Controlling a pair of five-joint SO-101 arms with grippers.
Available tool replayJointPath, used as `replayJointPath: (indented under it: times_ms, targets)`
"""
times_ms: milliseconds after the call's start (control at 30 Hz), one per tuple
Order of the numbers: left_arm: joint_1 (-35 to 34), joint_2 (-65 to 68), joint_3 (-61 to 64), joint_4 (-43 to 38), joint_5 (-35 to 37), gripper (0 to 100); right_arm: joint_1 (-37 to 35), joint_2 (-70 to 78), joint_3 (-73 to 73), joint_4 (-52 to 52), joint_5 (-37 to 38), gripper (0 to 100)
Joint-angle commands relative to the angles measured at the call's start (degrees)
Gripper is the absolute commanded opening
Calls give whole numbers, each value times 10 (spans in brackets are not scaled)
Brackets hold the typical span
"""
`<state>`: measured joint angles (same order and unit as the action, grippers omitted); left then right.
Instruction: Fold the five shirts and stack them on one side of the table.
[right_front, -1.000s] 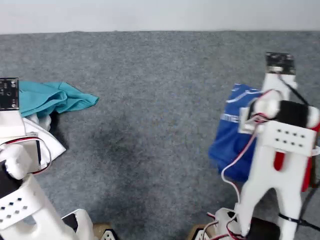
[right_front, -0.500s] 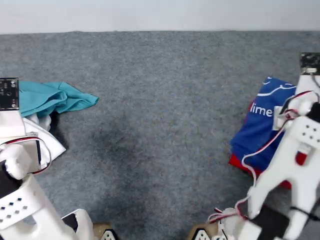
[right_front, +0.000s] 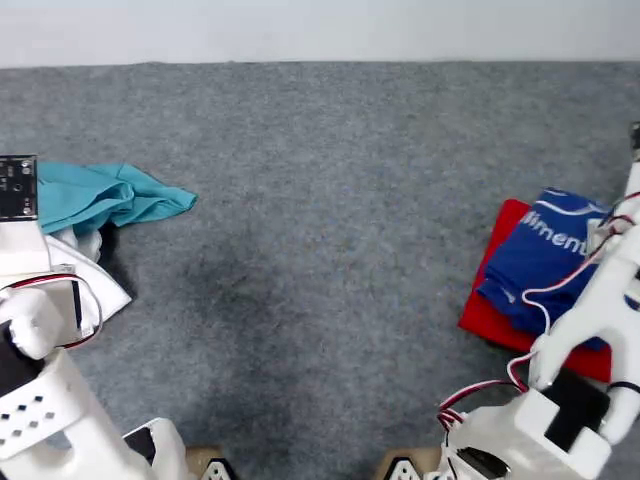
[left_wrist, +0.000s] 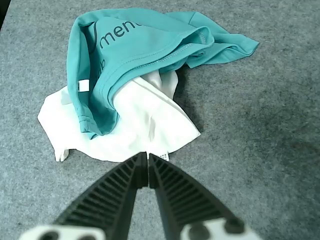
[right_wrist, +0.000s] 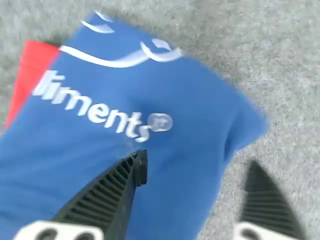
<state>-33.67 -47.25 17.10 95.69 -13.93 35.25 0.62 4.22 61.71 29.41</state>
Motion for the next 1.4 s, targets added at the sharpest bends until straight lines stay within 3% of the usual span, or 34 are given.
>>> replayJointPath:
  times_ms: [0,133,300,367,500,833,1033,1167,1367]
  targets:
    - [4,-6,-7,-9,-8,15,-15,-5,-79,78,-21,359]
    - [4,-7,-7,-6,-8,15,-46,-3,-112,168,-22,273]
    - [4,-7,-7,-5,-8,15,-76,28,-85,145,-18,0]
    - [4,-8,-7,-5,-7,15,-78,51,-77,135,-19,47]
    - [4,-8,-7,3,-7,15,-68,81,-76,135,-19,9]
    - [4,-8,-7,3,-7,15,-34,88,-55,290,-18,9]
    - [4,-8,-7,0,-7,15,-48,75,-7,313,-18,9]
    - [4,-8,-7,-1,-7,15,-39,29,-62,346,-18,9]
    - [5,-7,-7,-2,-7,15,-9,-22,-135,308,-17,9]
